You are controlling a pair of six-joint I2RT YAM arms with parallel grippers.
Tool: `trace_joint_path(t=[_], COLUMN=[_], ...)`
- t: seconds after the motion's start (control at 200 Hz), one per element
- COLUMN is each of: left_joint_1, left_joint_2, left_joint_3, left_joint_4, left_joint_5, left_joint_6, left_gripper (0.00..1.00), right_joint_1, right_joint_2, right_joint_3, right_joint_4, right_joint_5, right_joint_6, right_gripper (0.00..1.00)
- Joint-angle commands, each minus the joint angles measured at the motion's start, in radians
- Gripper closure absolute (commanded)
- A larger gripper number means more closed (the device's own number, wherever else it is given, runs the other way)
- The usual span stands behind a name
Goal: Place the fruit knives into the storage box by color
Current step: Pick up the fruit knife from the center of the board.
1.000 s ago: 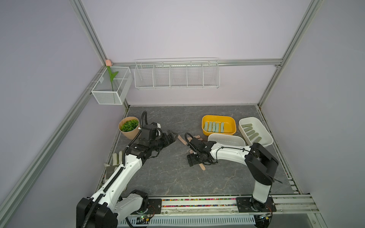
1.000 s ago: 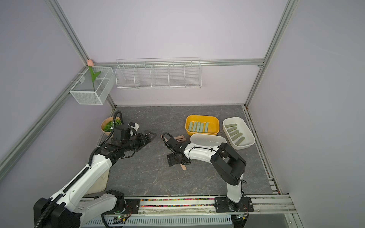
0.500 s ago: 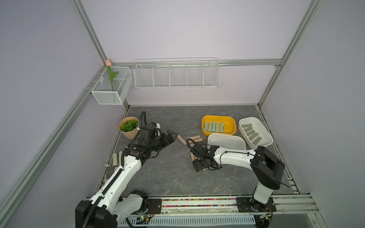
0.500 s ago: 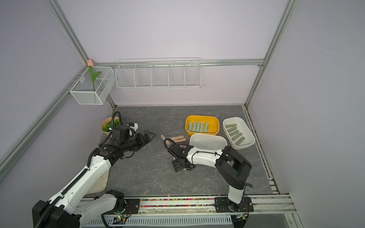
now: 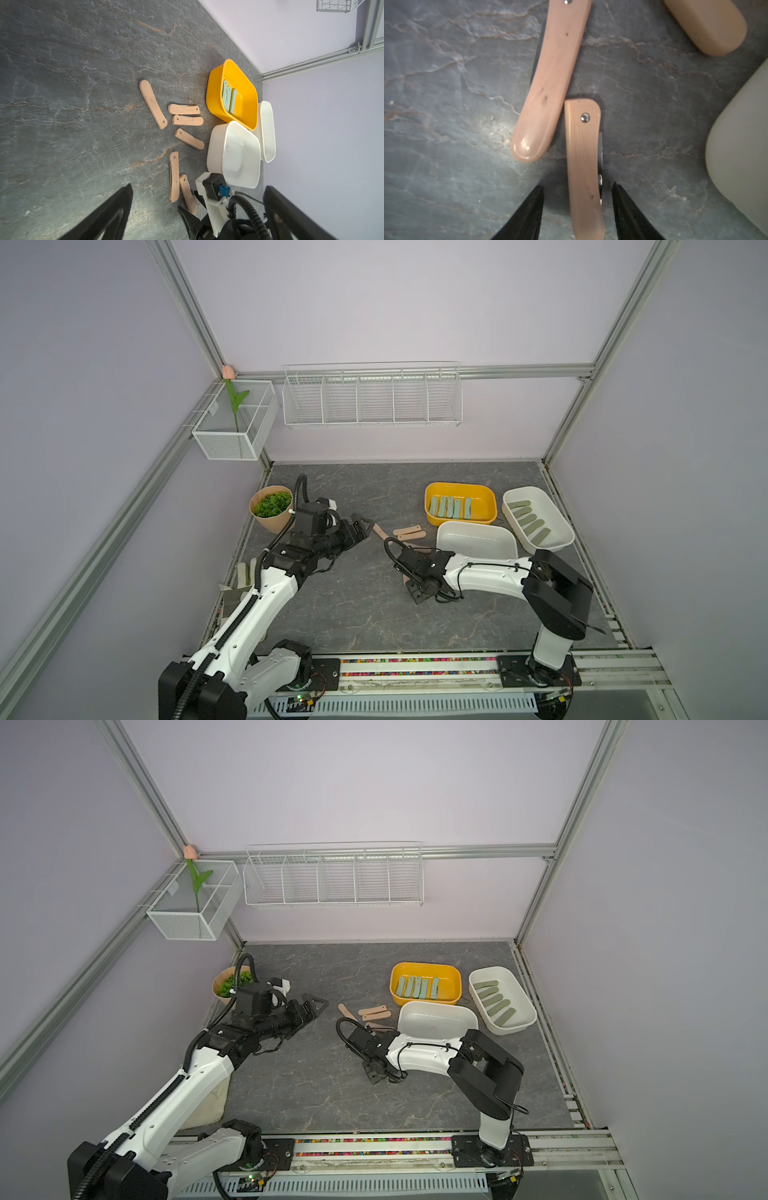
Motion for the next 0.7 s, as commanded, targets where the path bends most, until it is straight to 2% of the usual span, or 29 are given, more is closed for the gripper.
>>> trace_joint_path(t=[0.0, 0.06, 0.25, 0.695], left_joint_1=[0.006, 0.006, 0.006, 0.004], left_joint_2=[-0.012, -0.012, -0.009, 0.022], left_joint_3=[-0.010, -0.009, -0.007, 0.002], left_joint_4=[-0.002, -0.002, 0.002, 0.046], left_joint_5=[0.000, -0.001, 0.006, 0.027], left_joint_6=[-0.013, -0.012, -0.020, -0.047], left_gripper=[0.01, 0.01, 0.01, 0.01], right_joint_1=[0.000, -0.001, -0.001, -0.002], right_joint_2=[0.058, 0.054, 0.020, -0.155], right_joint_3=[-0.017, -0.023, -0.050, -0.044], right_joint_4=[-0.048, -0.038, -0.009, -0.048], right_joint_5=[0.023, 0.008, -0.038, -0.044], right_joint_6=[-0.014, -0.013, 0.001, 0.004], right_gripper=[0.52, 0.58, 0.67, 0.71])
